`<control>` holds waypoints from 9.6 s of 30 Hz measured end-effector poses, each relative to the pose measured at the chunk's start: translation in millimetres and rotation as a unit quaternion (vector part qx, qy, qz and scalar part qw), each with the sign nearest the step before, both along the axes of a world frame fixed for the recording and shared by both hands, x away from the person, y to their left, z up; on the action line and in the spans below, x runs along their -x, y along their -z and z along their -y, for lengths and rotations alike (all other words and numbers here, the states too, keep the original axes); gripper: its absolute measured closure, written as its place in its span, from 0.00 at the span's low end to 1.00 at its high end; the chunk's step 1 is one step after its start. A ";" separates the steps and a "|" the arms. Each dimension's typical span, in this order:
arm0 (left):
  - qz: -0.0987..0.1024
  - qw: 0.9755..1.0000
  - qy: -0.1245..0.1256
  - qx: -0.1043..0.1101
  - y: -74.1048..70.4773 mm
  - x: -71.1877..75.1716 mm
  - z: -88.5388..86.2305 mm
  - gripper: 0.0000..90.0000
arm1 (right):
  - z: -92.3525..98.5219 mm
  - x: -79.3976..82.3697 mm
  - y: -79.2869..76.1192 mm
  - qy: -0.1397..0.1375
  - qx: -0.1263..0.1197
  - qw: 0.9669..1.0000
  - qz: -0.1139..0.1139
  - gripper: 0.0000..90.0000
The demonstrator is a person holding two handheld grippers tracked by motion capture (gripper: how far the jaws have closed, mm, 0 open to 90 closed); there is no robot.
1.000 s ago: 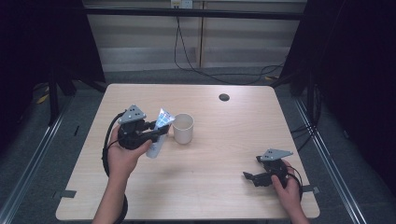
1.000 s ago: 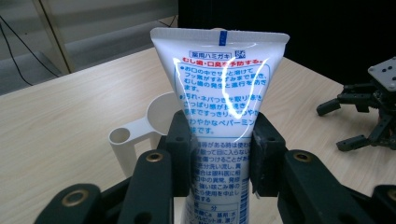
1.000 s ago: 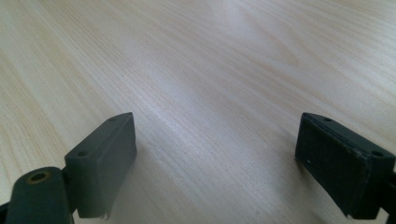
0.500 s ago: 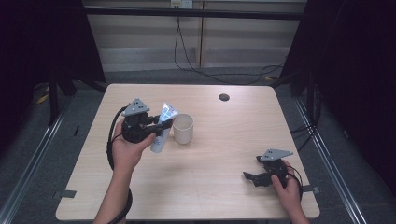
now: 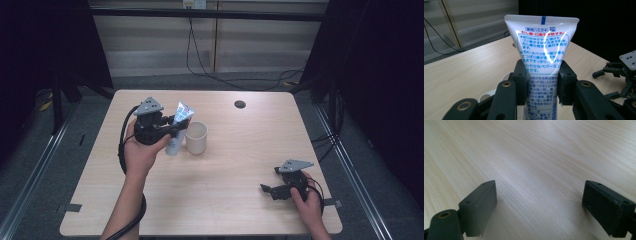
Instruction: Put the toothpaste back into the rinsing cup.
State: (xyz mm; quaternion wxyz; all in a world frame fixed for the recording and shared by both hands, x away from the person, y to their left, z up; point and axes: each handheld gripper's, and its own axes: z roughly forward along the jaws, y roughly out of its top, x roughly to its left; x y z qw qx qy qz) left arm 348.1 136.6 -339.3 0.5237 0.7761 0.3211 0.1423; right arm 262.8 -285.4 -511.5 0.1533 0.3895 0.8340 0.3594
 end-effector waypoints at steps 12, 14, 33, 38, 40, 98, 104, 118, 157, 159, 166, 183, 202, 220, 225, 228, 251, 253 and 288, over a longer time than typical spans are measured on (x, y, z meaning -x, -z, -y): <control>-0.003 1.000 0.001 0.004 -6.6 -12.1 12.5 0.74 | 0.0 0.0 0.0 0.000 0.000 1.000 0.000 0.13; -0.004 1.000 0.001 0.005 -7.0 -14.0 14.3 0.74 | 0.0 0.1 0.0 0.000 0.000 1.000 -0.001 0.13; -0.006 1.000 -0.012 0.007 -13.6 -29.2 24.0 0.73 | 0.0 0.0 0.0 0.000 0.000 1.000 0.000 0.13; -0.006 1.000 -0.015 0.007 -12.4 -34.0 28.2 0.73 | 0.0 0.0 0.0 0.000 0.000 1.000 0.000 0.13; -0.005 1.000 -0.016 0.008 -12.6 -35.3 29.0 0.73 | 0.0 0.1 0.0 0.000 0.000 1.000 0.000 0.13; -0.007 0.998 -0.053 0.023 10.7 -70.1 47.2 0.72 | -0.2 0.1 0.2 0.001 -0.001 1.000 0.001 0.13; -0.002 0.998 -0.056 0.018 12.0 -71.3 47.8 0.72 | -0.2 0.1 0.2 0.001 -0.001 1.000 0.001 0.13; -0.001 0.998 -0.063 0.016 20.5 -72.7 46.0 0.72 | -0.2 0.0 0.2 0.001 -0.001 1.000 0.001 0.13; -0.011 0.997 -0.073 0.005 45.9 -68.5 51.5 0.71 | -0.1 0.2 0.0 0.000 0.000 1.000 -0.001 0.13; -0.012 0.997 -0.074 0.005 47.7 -67.6 52.0 0.71 | -0.1 0.3 0.0 0.000 0.000 1.000 -0.001 0.13; -0.014 0.997 -0.072 0.002 51.7 -64.8 53.7 0.71 | 0.0 0.1 0.1 0.000 0.000 1.000 0.000 0.13; -0.020 0.997 -0.075 -0.003 61.7 -60.1 51.6 0.71 | -0.1 0.1 0.0 0.000 0.000 1.000 0.000 0.13; -0.020 0.997 -0.070 -0.001 73.5 -53.8 53.8 0.70 | 0.0 0.1 0.0 0.000 0.000 1.000 0.000 0.13; -0.026 0.997 -0.065 -0.013 83.4 -49.9 57.8 0.69 | 0.0 0.1 0.0 0.000 0.000 1.000 0.000 0.13; -0.024 0.998 -0.062 -0.016 81.9 -48.9 59.6 0.68 | 0.0 0.0 0.0 0.000 0.000 1.000 0.000 0.13; -0.025 0.998 -0.062 -0.017 82.3 -48.4 59.5 0.68 | -0.1 0.1 0.0 0.000 0.000 1.000 -0.001 0.13; -0.039 0.997 -0.061 -0.033 92.1 -45.5 57.6 0.65 | -0.1 0.1 0.0 0.000 0.000 1.000 0.000 0.13; -0.042 0.997 -0.064 -0.033 93.5 -45.7 56.9 0.65 | -0.1 0.1 0.0 0.001 0.000 1.000 0.000 0.13; -0.023 0.997 -0.063 -0.031 83.0 -44.4 52.7 0.34 | -0.1 0.1 0.0 0.000 0.000 1.000 0.000 0.13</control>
